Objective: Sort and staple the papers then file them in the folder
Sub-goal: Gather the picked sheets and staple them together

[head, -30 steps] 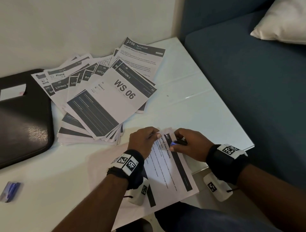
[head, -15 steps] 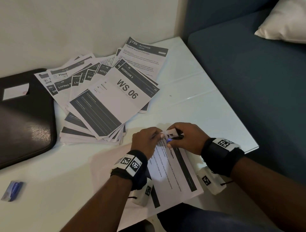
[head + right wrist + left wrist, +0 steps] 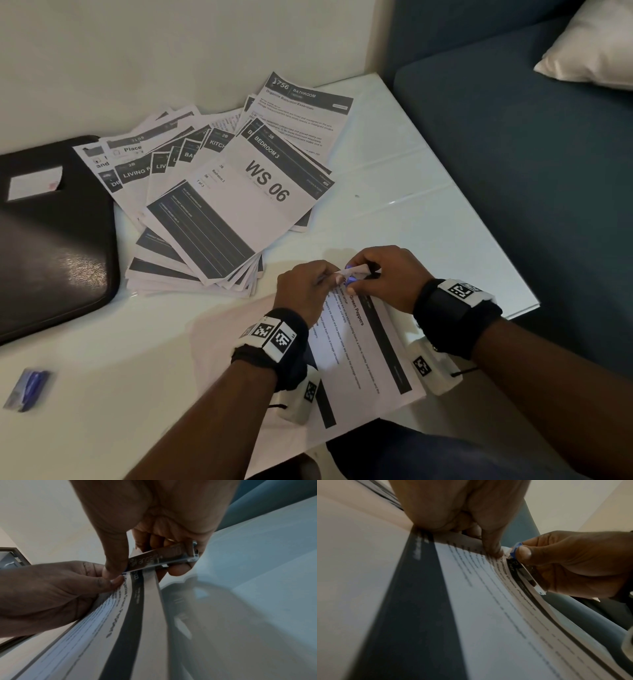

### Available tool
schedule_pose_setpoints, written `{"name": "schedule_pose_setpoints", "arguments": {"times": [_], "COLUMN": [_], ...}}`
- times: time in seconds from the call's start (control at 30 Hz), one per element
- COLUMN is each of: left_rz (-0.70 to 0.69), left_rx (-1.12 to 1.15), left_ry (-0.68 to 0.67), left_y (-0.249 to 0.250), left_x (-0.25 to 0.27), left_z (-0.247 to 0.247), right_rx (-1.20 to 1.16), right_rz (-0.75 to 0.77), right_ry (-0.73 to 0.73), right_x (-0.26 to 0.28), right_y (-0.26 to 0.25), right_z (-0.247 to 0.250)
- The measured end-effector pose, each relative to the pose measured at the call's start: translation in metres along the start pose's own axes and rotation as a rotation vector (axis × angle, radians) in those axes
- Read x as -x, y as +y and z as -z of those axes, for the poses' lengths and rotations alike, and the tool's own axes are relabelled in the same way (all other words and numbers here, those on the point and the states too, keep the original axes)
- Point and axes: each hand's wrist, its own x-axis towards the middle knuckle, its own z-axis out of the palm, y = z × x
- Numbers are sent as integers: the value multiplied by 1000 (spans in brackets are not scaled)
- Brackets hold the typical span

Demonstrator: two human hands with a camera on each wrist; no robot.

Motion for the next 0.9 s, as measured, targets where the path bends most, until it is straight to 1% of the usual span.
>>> {"name": "schedule_pose_setpoints", "arguments": {"times": [0.07,0.13,0.2,0.3,0.43,0.53,0.6,0.67,0.73,0.83,0.9], "left_rz": [-2,13,16,-83,-107,-142,-161,-142,-113,-97,-65], "left_rx": [6,83,149,14,4,-68,-59,-28,-39,-99,-39], "left_ry": [-19,-39,-89,-171,-155,-150,-128,-127,-169,-231,-223], "left_y": [1,0,3,10,4,0,0,3,9,9,4], "left_x": [1,3,5,4,-4,-6,-7,-8,-11,-13,-15], "left_z": [2,3,6,7,6,4,3,6,8,10,12], "right_rx": [4,17,25,43,72,178,189,160,132,194,222], "right_rz": [-3,7,20,24,28,10,0,11,21,53,38], "right_ry": [-1,-2,11,23,17,19,36,22,-1,-74,-117], "right_x": [0,0,-1,-3,-2,-2,-3,-7,-9,-11,-10], "right_y": [-1,-1,-2,-5,-9,-13,-11,-8,-4,-1,1], "right_z": [1,1,1,1,2,-4,-4,-2,1,4,8]}}
